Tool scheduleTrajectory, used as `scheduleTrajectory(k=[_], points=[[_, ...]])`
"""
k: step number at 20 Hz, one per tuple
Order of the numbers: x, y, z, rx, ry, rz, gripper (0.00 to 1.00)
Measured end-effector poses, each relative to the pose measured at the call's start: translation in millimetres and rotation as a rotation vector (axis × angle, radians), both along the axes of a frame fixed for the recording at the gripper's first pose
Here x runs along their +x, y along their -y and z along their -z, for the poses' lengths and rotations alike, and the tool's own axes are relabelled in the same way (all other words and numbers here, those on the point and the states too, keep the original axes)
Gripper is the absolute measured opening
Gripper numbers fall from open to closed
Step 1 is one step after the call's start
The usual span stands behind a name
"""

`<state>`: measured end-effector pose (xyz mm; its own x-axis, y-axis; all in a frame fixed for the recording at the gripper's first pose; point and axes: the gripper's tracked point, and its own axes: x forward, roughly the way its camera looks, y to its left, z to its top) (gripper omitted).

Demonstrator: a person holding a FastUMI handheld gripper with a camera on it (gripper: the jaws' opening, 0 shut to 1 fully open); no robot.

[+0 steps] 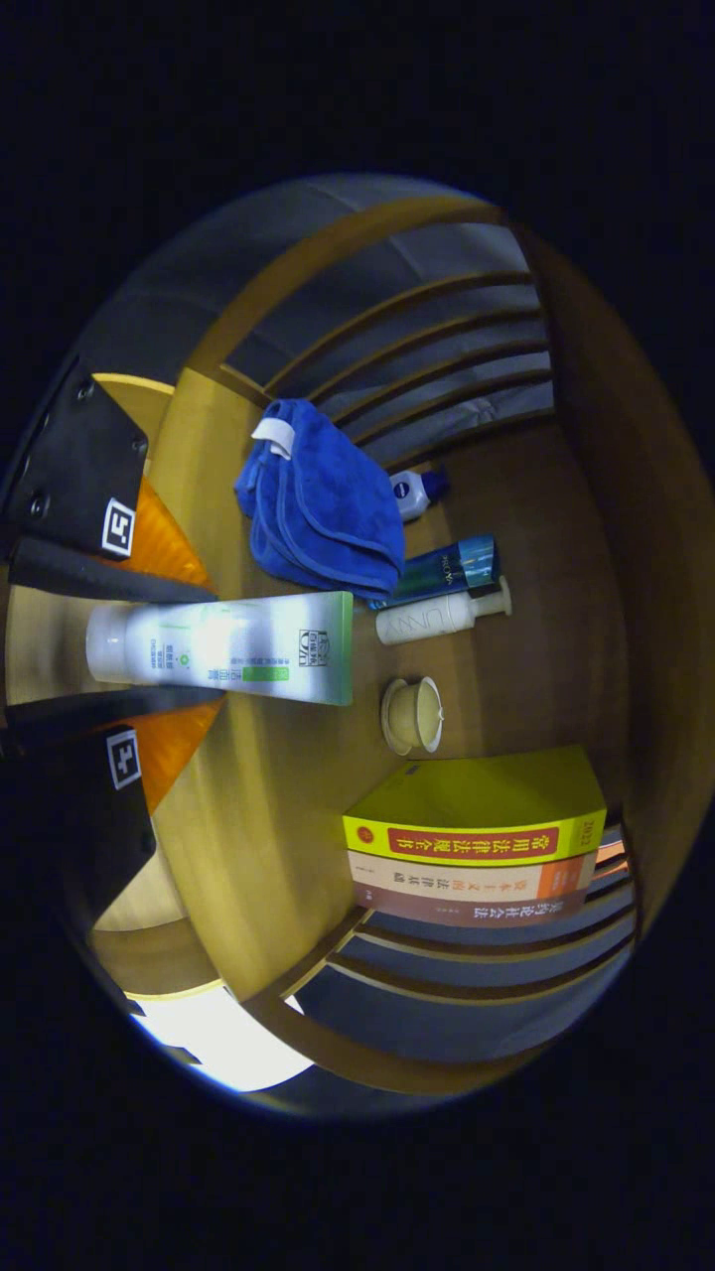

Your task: Pull open the drawer, take out the items inside it, and place them on the countertop above the cabinet.

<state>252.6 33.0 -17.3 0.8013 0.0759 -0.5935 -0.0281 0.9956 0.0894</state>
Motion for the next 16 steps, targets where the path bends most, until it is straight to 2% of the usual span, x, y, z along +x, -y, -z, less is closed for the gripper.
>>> scheduleTrajectory(k=[5,11,16], points=[[22.1,4.8,19.6,-0.023,-0.036,0.031,0.49],[29.6,8.3,30.8,-0.015,-0.060,0.053,0.50],[28.5,6.3,31.4,-0.032,-0.042,0.039,0.60]])
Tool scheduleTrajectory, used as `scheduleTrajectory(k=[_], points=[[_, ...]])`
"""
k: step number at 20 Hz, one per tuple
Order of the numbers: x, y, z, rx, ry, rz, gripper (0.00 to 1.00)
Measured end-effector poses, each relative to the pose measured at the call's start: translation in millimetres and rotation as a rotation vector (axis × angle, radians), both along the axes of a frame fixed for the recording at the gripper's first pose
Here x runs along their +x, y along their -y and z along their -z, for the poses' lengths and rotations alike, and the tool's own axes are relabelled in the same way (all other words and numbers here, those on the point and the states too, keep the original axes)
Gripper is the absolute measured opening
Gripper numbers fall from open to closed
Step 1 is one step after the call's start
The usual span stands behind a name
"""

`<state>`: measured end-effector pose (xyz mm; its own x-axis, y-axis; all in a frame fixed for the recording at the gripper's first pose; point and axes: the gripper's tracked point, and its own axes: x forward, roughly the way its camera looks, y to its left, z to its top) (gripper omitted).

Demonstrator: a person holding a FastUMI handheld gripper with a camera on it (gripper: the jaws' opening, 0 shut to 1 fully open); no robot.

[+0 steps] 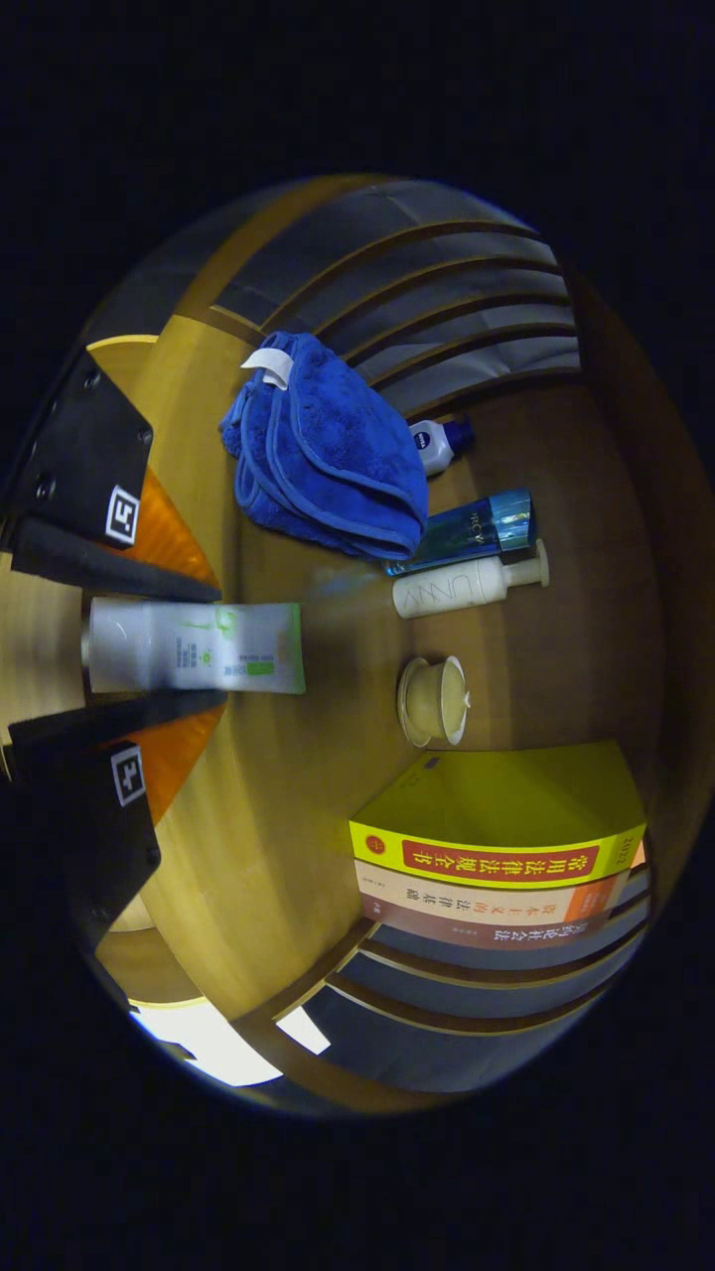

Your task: Pull open the drawer, take out the items inside it, and place them on the countertop above the cabinet.

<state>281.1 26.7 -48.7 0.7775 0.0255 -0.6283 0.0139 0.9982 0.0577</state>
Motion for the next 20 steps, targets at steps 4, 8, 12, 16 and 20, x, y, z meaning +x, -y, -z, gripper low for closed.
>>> scheduleTrajectory(k=[4,8,12,16,20], points=[[-3.0,-2.7,-1.7,0.002,0.007,-0.009,0.76],[-6.8,-2.6,-5.9,-0.023,0.028,-0.024,1.00],[-13.4,-8.3,-20.4,-0.023,0.075,-0.043,0.99],[-39.7,-10.4,-51.1,-0.013,0.157,-0.058,0.99],[-82.9,-12.5,-76.2,0.002,0.234,-0.066,0.99]])
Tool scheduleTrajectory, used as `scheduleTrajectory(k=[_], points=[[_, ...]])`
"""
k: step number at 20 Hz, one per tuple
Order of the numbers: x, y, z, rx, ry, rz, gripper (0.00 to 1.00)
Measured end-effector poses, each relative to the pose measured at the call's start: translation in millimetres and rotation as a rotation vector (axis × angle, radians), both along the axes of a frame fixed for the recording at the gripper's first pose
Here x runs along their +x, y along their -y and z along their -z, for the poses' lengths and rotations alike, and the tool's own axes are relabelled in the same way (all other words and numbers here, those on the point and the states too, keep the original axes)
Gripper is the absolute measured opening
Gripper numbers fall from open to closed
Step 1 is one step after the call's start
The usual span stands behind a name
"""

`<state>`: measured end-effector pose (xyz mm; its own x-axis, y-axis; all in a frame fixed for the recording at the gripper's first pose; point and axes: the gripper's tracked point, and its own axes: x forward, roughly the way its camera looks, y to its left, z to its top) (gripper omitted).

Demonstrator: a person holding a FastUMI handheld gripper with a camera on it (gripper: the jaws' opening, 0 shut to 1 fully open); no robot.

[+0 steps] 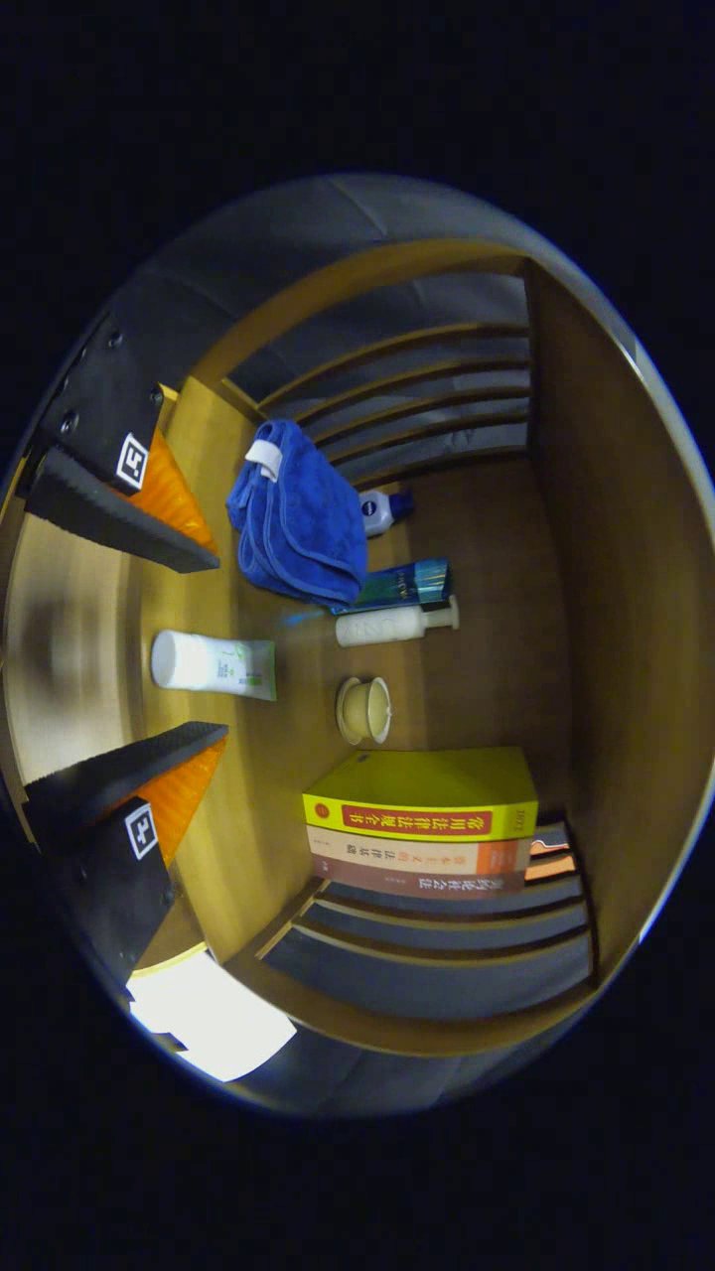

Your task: Pull open the drawer, take out the items inside it, and place them on the countertop above the cabinet.

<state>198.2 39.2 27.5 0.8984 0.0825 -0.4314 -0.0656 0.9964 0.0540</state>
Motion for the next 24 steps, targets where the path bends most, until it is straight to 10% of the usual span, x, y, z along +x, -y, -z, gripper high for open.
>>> scheduleTrajectory(k=[13,24], points=[[-158.3,0.9,34.7,0.040,0.067,0.030,0.98],[-214.2,17.5,114.1,0.050,-0.075,0.088,0.99]])
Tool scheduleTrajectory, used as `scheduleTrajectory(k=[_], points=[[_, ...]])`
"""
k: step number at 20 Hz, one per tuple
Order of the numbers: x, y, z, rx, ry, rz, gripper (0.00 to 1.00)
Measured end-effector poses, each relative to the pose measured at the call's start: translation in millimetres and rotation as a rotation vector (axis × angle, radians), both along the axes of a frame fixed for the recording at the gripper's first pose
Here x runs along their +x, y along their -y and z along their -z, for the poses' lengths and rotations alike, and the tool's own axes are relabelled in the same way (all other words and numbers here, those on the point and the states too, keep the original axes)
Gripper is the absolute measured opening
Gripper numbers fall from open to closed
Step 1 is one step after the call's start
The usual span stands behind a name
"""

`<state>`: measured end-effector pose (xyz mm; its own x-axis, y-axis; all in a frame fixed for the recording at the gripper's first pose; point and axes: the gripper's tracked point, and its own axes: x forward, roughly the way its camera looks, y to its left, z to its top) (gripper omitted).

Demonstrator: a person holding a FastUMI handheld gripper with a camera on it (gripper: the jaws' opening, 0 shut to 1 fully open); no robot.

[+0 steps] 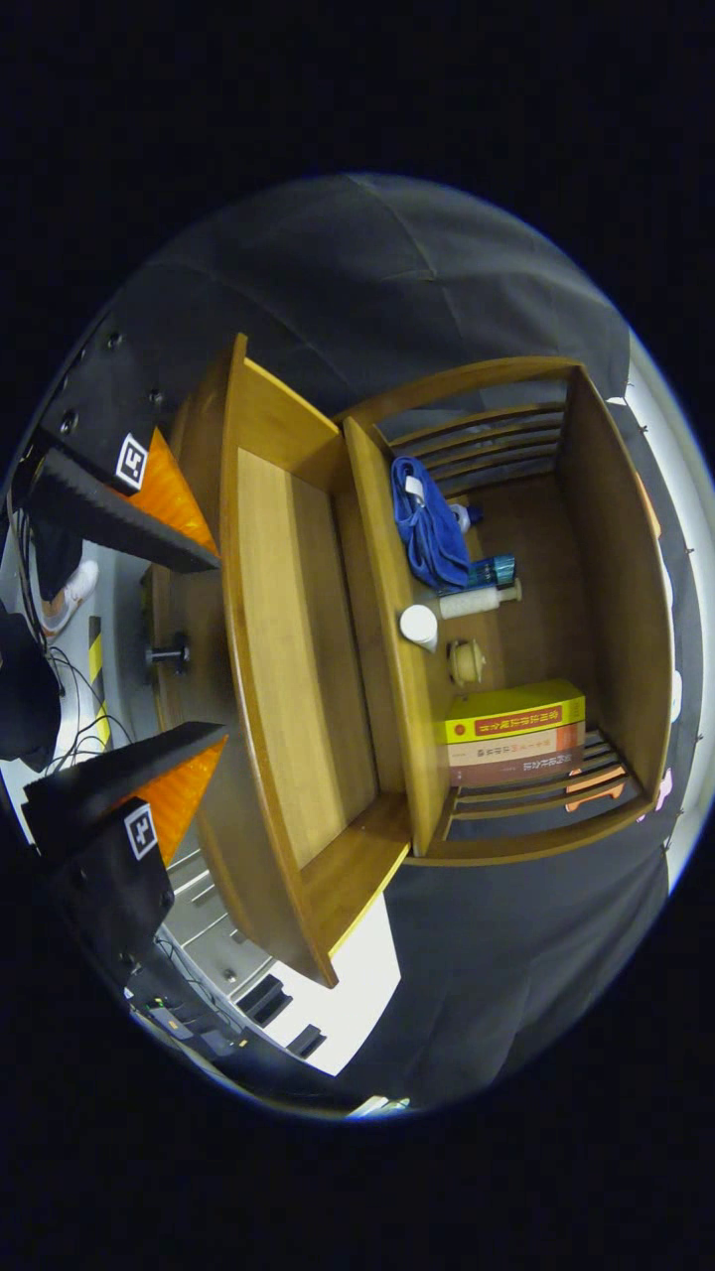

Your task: Pull open the drawer, take out the items inside it, and place them on the countertop above the cabinet.

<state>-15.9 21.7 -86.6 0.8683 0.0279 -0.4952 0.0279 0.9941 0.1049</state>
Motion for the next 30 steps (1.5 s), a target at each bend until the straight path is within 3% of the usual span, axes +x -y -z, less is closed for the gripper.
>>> scheduleTrajectory(k=[16,30], points=[[25.9,-5.8,16.1,-0.060,-0.024,-0.016,0.98],[115.1,-1.5,11.1,-0.097,0.042,-0.022,0.99]])
